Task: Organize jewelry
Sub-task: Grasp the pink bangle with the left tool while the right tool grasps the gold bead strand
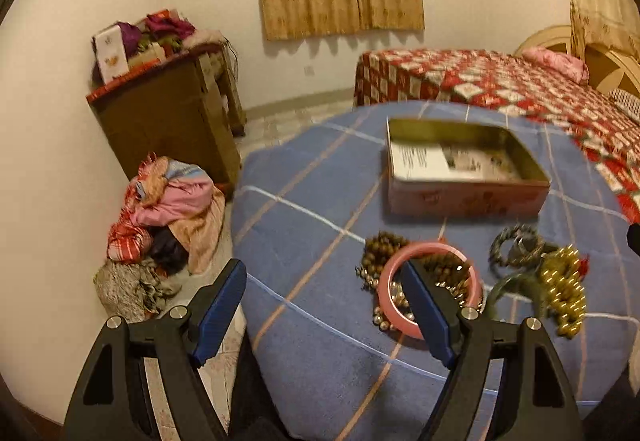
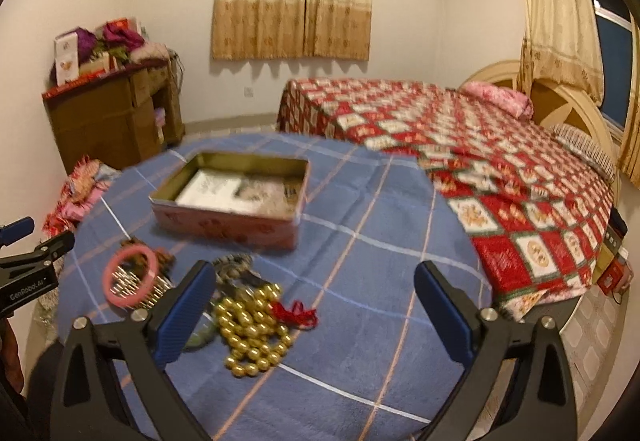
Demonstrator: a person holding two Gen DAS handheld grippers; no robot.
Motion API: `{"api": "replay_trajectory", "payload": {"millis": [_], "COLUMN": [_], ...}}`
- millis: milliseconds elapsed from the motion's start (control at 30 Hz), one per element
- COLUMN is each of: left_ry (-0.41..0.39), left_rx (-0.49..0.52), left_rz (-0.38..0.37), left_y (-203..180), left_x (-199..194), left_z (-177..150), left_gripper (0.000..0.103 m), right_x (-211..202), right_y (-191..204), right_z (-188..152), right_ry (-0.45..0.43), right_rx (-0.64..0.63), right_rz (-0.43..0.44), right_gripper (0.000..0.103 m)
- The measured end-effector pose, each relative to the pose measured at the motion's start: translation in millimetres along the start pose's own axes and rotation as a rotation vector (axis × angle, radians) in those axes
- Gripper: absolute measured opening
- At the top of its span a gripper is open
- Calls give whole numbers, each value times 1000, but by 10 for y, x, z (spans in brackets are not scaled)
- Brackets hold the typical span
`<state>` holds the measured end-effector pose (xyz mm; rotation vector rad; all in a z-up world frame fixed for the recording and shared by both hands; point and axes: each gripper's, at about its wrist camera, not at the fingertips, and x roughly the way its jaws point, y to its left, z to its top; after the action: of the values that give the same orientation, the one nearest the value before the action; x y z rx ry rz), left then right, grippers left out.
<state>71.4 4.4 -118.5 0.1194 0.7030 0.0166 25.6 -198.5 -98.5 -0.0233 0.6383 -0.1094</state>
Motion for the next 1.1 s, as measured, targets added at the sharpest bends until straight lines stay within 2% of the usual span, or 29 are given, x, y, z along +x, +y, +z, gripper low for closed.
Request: {"api": "replay_trajectory", "payload": {"millis": [167, 233, 300, 433, 467, 500, 567, 833, 900, 1000, 1100], "left_ry": [32, 43, 61, 87, 87, 89, 103, 18, -13, -53, -57], "left_rx": [11, 18, 24, 28, 31, 34, 41, 32, 32, 29, 26], "left_rz": [-46, -62, -88, -132, -145, -162, -195, -237, -231, -217, -223], "left_y": [-56, -72, -104, -168, -184, -197, -233, -207, -173, -128, -122], "left_x": [235, 321, 392, 502, 505, 518, 548, 238, 147, 27, 5], "left_z": [-45, -60, -72, -72, -69, -68, -73, 26, 67, 119, 122], "left_gripper": [79, 74, 59, 53, 45, 30, 12, 10, 10, 10, 10], "right_x": [257, 293, 318, 350, 352, 361, 373, 396, 403, 414, 393], "right_y": [-3, 23, 43, 69, 66, 60, 55, -32, -53, -52, 5], "right_z": [-167, -214, -225, -262, -259, -256, -255, -210, -200, -202, -206], "right_ry": [93, 110, 117, 119, 119, 118, 120, 116, 120, 132, 139], "right_rx": [2, -2, -5, -12, -10, -8, -6, 11, 16, 25, 25], "right_rz": [15, 19, 21, 23, 24, 25, 24, 9, 11, 39, 80], "right_gripper": [86, 85, 85, 85, 85, 85, 85, 75, 68, 58, 54]}}
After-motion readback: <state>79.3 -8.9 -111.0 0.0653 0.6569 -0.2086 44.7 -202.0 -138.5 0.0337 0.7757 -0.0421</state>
